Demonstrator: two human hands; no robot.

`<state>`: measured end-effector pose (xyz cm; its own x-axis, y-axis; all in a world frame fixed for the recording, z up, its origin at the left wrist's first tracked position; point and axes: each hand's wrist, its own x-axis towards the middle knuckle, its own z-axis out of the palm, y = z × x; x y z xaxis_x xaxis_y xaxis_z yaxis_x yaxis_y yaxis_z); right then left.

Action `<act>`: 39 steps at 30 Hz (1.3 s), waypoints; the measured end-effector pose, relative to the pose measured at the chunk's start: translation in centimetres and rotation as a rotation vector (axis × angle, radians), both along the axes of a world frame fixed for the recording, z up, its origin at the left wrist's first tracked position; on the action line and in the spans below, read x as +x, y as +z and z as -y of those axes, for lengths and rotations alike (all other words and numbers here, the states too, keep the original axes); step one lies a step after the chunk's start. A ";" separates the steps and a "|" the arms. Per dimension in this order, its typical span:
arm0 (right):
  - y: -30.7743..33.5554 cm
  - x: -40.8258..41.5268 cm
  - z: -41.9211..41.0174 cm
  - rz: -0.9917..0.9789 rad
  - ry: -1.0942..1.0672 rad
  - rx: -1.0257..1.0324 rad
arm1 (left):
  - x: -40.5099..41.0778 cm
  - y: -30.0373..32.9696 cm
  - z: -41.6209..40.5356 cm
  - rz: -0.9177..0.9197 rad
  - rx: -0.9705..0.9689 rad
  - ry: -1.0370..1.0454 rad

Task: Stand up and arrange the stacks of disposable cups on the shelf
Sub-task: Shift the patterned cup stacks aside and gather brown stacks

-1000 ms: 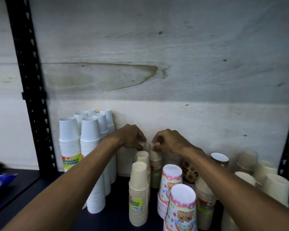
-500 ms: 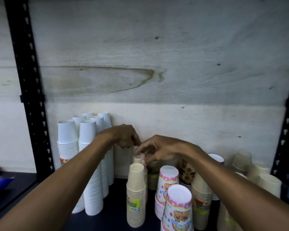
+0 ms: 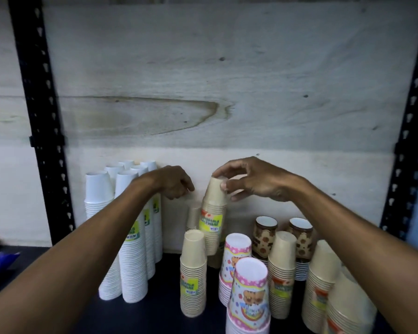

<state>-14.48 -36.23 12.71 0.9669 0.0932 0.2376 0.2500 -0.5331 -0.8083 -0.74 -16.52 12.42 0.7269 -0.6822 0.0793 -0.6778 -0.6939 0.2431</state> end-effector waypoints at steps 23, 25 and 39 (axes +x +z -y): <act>-3.3 2.8 3.4 -0.194 -0.246 -0.249 | -0.6 -3.2 2.5 0.047 0.125 -0.018; -4.1 3.3 3.3 -0.201 -0.249 -0.277 | -0.3 -3.6 2.6 0.072 0.124 -0.022; -6.2 4.5 2.8 -0.155 -0.263 -0.453 | 0.8 -4.5 2.4 0.129 0.088 -0.007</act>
<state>-10.01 -39.07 6.52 0.9919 -0.0965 0.0825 -0.0426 -0.8650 -0.5000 0.04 -18.89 7.92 0.7100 -0.6953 0.1117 -0.7040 -0.7042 0.0921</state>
